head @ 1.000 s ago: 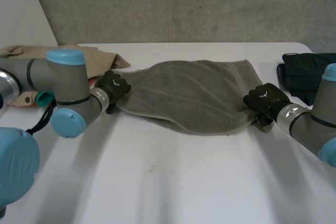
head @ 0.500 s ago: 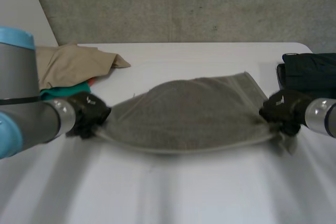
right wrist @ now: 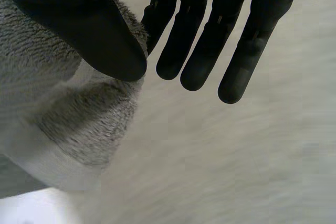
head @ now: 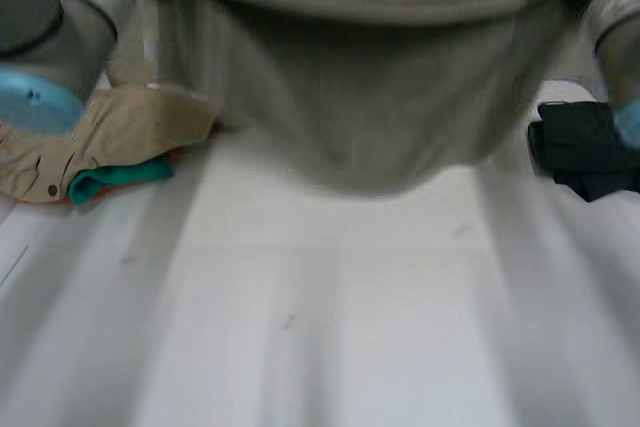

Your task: Fold the laundry.

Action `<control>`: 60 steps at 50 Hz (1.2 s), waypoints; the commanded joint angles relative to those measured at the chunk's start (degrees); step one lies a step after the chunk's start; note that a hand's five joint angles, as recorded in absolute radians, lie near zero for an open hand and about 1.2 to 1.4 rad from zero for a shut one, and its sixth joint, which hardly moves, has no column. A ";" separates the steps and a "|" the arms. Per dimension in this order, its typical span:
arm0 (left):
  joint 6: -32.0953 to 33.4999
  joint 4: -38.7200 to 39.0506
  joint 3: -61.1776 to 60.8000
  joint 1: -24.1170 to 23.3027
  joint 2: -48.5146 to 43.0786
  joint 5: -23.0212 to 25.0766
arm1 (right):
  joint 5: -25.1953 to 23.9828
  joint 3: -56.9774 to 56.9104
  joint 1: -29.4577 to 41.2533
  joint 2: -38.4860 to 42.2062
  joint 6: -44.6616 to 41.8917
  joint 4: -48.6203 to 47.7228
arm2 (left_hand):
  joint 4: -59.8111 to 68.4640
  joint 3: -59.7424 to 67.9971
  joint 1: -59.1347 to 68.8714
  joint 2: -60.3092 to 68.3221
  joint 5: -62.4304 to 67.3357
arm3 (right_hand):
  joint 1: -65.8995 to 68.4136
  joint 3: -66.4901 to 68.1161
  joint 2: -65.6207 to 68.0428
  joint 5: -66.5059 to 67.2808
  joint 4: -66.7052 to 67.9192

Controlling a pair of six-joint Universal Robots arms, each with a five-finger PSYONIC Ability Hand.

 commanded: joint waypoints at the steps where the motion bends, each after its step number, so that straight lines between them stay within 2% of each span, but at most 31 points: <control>1: -6.39 12.68 -4.83 0.90 2.26 -1.34 | -0.96 5.77 -0.69 -4.65 6.88 -15.61 | 11.59 12.18 16.95 11.62 14.84 | 18.71 11.86 12.14 11.20 11.64; 7: -6.48 10.48 -16.76 0.99 2.26 -0.99 | -7.98 14.37 -1.65 -3.95 7.14 -13.86 | 11.59 12.18 16.95 11.62 14.84 | 18.71 11.86 12.14 11.20 11.64; 15: -3.77 10.04 -31.10 0.72 -3.09 1.91 | -13.26 26.06 -2.71 2.54 5.39 -6.04 | 11.59 12.18 16.95 11.62 14.84 | 18.71 11.86 12.14 11.20 11.64; 24: 3.36 2.49 -37.88 0.72 -8.03 0.68 | -14.41 31.17 -3.50 9.59 -3.04 1.79 | 11.59 12.18 16.95 11.62 14.84 | 18.71 11.86 12.14 11.20 11.64; 28: 3.98 -2.25 -38.85 0.72 -6.36 -0.20 | -14.50 31.62 -4.03 9.07 -5.51 4.42 | -0.98 -0.38 4.39 -0.94 2.28 | 18.71 11.86 12.14 11.20 11.64; 32: 3.37 -3.67 -39.82 0.81 -4.26 -0.11 | -14.50 31.96 -4.64 7.48 -4.55 5.48 | -10.40 -9.80 -5.03 -10.36 -7.15 | 18.71 11.86 12.14 11.20 11.64; 42: 3.36 -2.88 -41.31 1.60 -2.93 0.59 | -15.11 35.04 -5.09 4.76 -2.88 5.66 | -20.52 -19.93 -15.16 -20.49 -17.27 | 18.71 11.86 12.14 11.20 11.64; 46: 3.36 -2.88 -41.58 1.78 -3.02 0.59 | -15.29 36.01 -5.09 4.31 -3.14 5.57 | -19.69 -19.09 -14.32 -19.65 -16.43 | 18.71 11.86 12.14 11.20 11.64; 48: 3.10 -2.97 -41.93 1.69 -2.67 0.68 | -15.29 36.36 -5.09 4.23 -3.40 5.57 | -14.50 -13.90 -9.13 -14.46 -11.25 | 18.71 11.86 12.14 11.20 11.64; 50: 3.10 -3.05 -42.28 1.51 -2.14 1.03 | -15.20 36.54 -5.17 4.14 -3.67 5.57 | -3.43 -2.83 1.94 -3.39 -0.18 | 18.71 11.86 12.14 11.20 11.64; 51: 3.01 -3.23 -42.80 1.43 -1.35 1.38 | -15.20 36.71 -5.26 3.96 -3.84 5.75 | 7.79 8.38 13.15 7.83 11.04 | 18.71 11.86 12.14 11.20 11.64; 52: 2.92 -3.32 -43.07 1.43 -1.08 1.56 | -15.29 36.80 -5.35 3.88 -4.02 5.83 | 11.55 12.14 16.91 11.58 14.80 | 18.71 11.86 12.14 11.20 11.64; 57: 3.19 -6.12 -44.74 1.51 0.58 1.04 | -15.20 37.50 -6.05 1.95 -5.16 7.67 | 11.59 12.18 16.95 11.62 14.84 | 18.71 11.86 12.14 11.20 11.64; 60: 3.27 -11.57 -47.90 1.86 3.39 1.12 | -16.07 38.38 -7.02 -1.13 -8.23 11.80 | 11.59 12.18 16.95 11.62 14.84 | 18.71 11.86 12.14 11.20 11.64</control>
